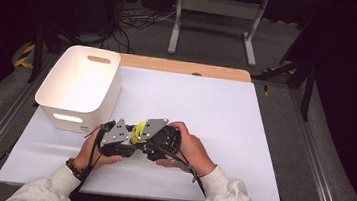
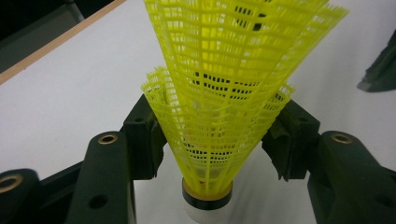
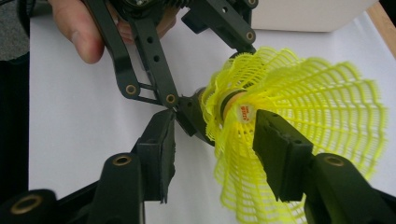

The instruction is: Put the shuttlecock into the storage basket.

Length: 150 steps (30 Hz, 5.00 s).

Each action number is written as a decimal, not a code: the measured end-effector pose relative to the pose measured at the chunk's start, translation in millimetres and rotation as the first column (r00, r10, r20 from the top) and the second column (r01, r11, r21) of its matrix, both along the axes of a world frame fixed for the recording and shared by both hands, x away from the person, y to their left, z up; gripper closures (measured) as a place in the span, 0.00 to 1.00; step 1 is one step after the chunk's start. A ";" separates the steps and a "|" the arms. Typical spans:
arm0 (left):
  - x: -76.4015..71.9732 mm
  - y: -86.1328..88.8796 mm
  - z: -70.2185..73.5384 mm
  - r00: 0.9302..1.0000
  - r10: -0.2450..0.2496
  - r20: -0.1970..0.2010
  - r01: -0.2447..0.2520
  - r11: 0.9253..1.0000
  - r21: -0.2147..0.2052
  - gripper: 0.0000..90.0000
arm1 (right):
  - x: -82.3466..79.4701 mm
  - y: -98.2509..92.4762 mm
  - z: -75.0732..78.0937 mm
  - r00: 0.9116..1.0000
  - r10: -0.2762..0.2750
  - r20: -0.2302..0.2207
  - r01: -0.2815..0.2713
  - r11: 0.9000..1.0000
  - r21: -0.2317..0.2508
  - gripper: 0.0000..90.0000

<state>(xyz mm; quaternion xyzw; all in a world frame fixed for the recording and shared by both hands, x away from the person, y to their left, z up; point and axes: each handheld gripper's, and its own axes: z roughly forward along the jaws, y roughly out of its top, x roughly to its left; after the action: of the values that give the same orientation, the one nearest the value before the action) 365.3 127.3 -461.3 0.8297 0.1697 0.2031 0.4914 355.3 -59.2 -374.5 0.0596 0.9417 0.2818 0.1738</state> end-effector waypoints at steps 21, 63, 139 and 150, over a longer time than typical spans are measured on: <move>2.8 4.0 -3.5 1.000 0.010 -0.017 -0.010 1.000 -0.006 0.50 | -5.8 -31.4 13.2 0.996 -0.058 0.067 0.043 0.979 0.200 0.40; -1.6 20.4 0.9 1.000 0.027 -0.015 -0.028 0.999 -0.046 0.50 | -9.8 -101.7 -15.2 0.956 -0.264 0.131 0.191 0.893 0.408 0.11; -21.8 56.4 27.4 0.996 0.085 0.038 -0.078 0.984 -0.158 0.50 | -27.9 -156.0 -65.8 0.904 -0.388 0.179 0.279 0.854 0.439 0.10; -26.3 69.9 36.9 0.992 0.117 0.055 -0.103 0.973 -0.205 0.51 | -26.4 -155.6 -66.8 0.906 -0.389 0.168 0.285 0.853 0.438 0.10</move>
<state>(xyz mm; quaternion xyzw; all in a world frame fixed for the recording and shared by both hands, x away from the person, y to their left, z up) 339.0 197.2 -424.4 0.7578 0.2187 0.2391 0.5663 328.9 -214.8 -441.3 0.2235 0.8079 0.4400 0.3220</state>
